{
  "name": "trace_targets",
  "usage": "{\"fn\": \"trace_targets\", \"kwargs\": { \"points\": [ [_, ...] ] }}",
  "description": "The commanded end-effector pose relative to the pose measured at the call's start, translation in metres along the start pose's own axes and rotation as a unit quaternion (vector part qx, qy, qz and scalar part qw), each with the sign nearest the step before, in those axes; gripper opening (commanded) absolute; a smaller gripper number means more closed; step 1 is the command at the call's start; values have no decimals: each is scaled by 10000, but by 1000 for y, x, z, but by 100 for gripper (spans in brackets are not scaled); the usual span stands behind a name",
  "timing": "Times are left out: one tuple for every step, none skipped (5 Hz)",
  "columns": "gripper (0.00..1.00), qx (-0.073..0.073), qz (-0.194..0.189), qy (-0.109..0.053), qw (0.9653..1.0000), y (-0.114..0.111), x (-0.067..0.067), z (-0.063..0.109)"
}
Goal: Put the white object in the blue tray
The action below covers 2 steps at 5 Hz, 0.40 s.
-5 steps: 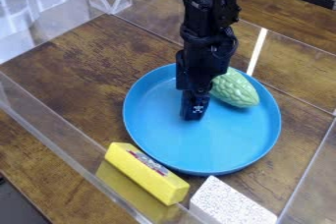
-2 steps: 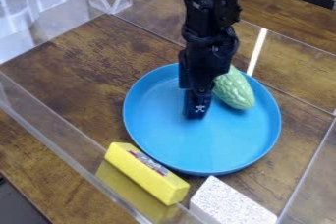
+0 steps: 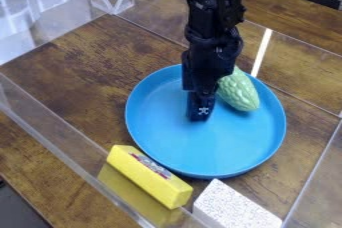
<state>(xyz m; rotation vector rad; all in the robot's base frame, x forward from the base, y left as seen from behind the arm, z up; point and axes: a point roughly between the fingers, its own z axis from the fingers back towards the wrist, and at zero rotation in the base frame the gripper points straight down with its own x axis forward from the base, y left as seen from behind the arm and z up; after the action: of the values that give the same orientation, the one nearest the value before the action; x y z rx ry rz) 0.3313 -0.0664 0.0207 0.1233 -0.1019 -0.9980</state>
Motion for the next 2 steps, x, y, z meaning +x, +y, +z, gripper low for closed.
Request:
{"fn": "trace_targets", "kwargs": {
  "points": [
    [100,-64,-186,31,9998,-10,3,-10],
    [100,-80,-208,36,9997,-11,3,-11]
  ]
}}
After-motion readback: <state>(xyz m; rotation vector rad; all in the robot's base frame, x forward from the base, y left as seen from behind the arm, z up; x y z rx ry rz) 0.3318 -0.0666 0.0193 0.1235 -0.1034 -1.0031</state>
